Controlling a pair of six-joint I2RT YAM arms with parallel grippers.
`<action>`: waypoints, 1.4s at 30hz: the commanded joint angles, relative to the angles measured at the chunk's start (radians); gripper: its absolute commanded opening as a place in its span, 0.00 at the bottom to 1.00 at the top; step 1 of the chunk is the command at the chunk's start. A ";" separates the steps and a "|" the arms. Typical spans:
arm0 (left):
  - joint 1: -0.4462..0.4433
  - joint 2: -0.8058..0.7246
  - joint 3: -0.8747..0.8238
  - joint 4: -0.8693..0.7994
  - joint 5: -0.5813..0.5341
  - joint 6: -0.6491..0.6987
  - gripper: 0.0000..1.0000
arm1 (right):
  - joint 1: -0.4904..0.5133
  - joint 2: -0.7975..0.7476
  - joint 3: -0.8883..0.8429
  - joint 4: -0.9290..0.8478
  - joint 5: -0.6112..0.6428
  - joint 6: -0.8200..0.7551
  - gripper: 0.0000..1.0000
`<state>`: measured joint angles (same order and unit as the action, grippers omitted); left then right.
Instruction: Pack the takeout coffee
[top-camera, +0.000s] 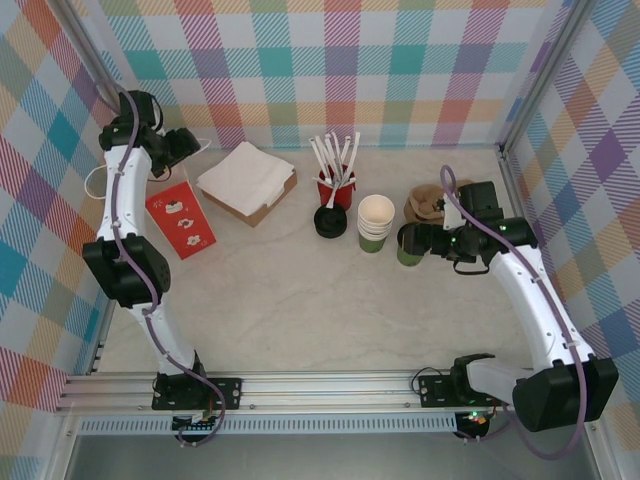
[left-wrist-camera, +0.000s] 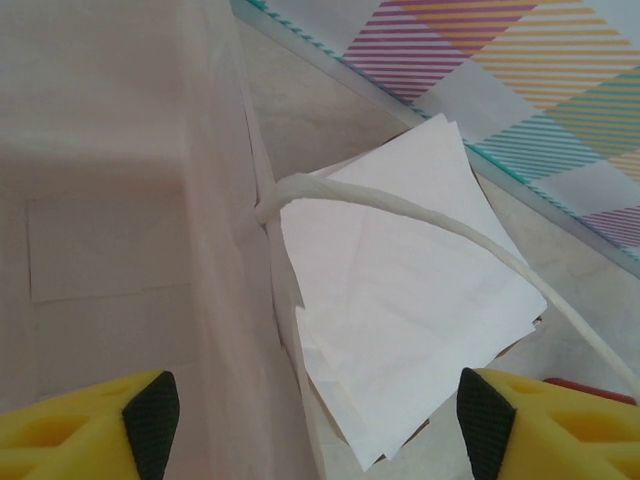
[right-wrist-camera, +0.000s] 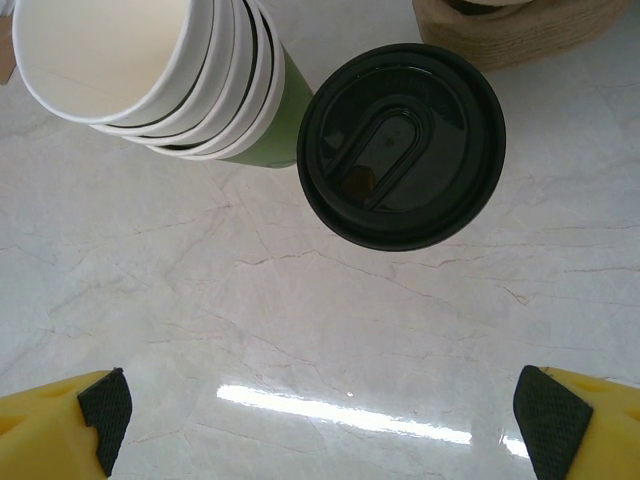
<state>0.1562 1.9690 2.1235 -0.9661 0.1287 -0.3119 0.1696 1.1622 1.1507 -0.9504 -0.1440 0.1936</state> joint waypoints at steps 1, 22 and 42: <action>0.003 -0.002 0.028 0.004 0.044 -0.029 0.65 | -0.003 0.008 -0.009 0.008 -0.017 -0.021 1.00; -0.068 -0.202 -0.158 -0.058 -0.096 0.104 0.00 | -0.003 -0.025 0.004 -0.021 0.011 -0.010 1.00; -0.587 -0.762 -0.478 -0.213 -0.296 0.051 0.00 | -0.004 -0.129 -0.079 0.034 -0.022 0.068 1.00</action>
<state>-0.3416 1.2289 1.6737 -1.1271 -0.0818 -0.2203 0.1696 1.0683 1.0962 -0.9535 -0.1341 0.2253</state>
